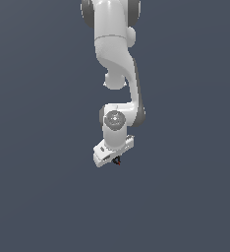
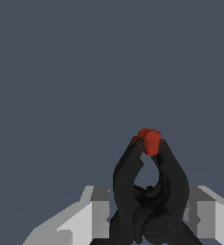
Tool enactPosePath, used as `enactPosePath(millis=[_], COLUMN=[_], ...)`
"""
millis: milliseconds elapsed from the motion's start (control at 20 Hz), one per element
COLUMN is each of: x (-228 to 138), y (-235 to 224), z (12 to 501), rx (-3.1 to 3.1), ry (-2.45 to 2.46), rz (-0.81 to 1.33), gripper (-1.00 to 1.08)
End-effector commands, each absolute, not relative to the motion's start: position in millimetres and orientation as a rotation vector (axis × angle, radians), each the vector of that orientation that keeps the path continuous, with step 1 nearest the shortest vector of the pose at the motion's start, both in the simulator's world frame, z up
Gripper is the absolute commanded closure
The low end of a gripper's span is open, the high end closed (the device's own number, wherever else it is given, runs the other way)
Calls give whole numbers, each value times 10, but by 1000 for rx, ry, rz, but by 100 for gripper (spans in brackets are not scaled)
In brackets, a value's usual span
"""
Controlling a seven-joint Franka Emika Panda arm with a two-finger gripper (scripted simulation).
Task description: Pick up the object and move it to a goal position.
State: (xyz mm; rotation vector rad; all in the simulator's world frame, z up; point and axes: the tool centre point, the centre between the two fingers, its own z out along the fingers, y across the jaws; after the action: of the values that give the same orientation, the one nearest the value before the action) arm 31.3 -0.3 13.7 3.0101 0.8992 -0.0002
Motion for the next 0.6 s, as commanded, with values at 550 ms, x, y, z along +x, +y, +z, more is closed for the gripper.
enactPosePath(millis=[550], x=[279], y=[42], z=[349], rx=[3010], ry=[899], rz=[0], gripper=[108])
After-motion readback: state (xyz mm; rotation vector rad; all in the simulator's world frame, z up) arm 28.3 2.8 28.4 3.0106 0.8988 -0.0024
